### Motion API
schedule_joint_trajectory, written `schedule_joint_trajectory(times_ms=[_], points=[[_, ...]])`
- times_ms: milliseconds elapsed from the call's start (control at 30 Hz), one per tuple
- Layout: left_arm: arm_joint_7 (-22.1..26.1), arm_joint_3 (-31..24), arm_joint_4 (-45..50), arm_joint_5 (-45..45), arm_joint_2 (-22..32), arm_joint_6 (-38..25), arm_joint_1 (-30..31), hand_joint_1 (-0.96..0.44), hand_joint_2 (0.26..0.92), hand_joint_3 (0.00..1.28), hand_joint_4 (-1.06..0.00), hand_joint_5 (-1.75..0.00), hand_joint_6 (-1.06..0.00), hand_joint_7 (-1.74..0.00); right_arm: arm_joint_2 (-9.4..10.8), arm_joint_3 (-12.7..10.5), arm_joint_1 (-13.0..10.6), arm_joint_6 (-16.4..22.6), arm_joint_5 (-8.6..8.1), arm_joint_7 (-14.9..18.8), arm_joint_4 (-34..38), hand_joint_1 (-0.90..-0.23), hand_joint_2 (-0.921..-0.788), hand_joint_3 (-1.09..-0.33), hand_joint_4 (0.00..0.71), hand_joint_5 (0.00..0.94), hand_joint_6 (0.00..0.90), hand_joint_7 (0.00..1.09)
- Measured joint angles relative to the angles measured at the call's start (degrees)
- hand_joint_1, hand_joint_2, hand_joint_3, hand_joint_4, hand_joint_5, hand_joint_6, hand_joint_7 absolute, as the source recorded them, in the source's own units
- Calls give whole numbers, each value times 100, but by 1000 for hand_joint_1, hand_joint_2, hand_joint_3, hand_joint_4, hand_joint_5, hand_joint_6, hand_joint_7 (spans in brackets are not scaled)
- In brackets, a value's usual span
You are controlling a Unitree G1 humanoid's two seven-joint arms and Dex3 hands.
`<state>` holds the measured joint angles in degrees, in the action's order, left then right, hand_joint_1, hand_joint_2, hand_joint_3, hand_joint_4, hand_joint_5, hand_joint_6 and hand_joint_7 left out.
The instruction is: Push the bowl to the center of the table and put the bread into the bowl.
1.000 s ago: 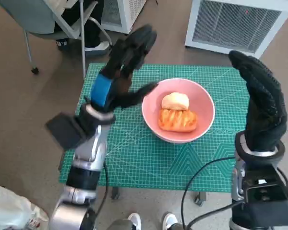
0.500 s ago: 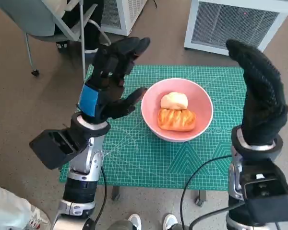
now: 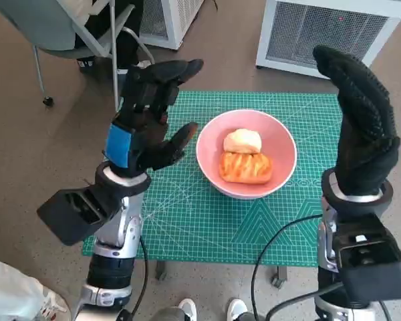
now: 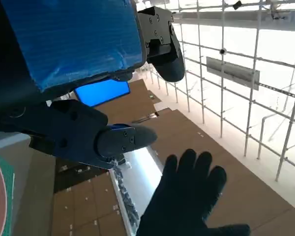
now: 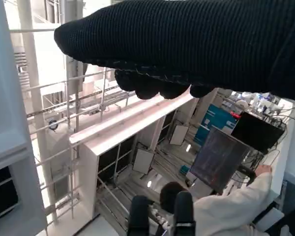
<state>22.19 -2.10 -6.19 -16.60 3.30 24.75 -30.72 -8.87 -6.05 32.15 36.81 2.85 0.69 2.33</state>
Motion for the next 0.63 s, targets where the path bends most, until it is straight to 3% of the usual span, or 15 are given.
schedule_joint_trajectory(times_ms=[167,633], points=[[103,0,77,-126,1,-2,29,-357,802,598,1,-841,1,-1065,-1,1,0,-1,73,0,0,-402,-921,-513,431,3,103,727],[114,3,103,-142,4,-12,37,-344,750,708,1,-855,1,-1032,-4,22,-20,-50,51,8,-33,-407,-921,-510,430,2,102,728]])
